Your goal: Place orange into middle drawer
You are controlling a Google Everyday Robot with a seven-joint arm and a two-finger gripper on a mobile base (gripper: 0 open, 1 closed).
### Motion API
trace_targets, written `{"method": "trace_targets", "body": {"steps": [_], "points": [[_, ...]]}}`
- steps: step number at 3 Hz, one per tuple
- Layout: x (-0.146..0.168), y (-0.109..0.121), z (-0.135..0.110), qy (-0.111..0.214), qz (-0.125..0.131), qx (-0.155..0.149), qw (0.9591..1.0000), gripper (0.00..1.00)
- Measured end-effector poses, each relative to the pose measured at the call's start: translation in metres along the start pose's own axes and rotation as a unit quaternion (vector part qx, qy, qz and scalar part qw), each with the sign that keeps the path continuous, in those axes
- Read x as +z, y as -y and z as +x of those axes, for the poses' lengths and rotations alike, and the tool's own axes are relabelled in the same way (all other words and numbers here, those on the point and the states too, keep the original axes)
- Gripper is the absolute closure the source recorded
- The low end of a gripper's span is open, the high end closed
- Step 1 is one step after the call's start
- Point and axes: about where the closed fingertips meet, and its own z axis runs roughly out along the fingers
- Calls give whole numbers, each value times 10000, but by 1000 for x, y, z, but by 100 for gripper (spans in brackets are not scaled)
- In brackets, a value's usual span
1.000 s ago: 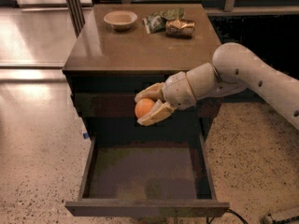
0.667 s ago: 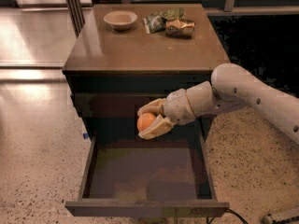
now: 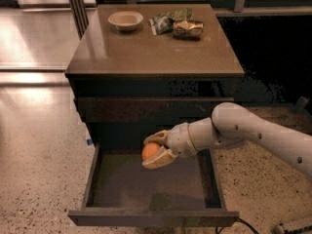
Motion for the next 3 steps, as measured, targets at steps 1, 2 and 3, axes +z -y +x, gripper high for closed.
{"method": "trace_targets", "body": {"steps": [1,2,3], "points": [[0,0,0,0,0,0,10000,100],[8,-2,24,57,42,273,9996,100],[17,-6,64,15,268,681,9973,100]]}}
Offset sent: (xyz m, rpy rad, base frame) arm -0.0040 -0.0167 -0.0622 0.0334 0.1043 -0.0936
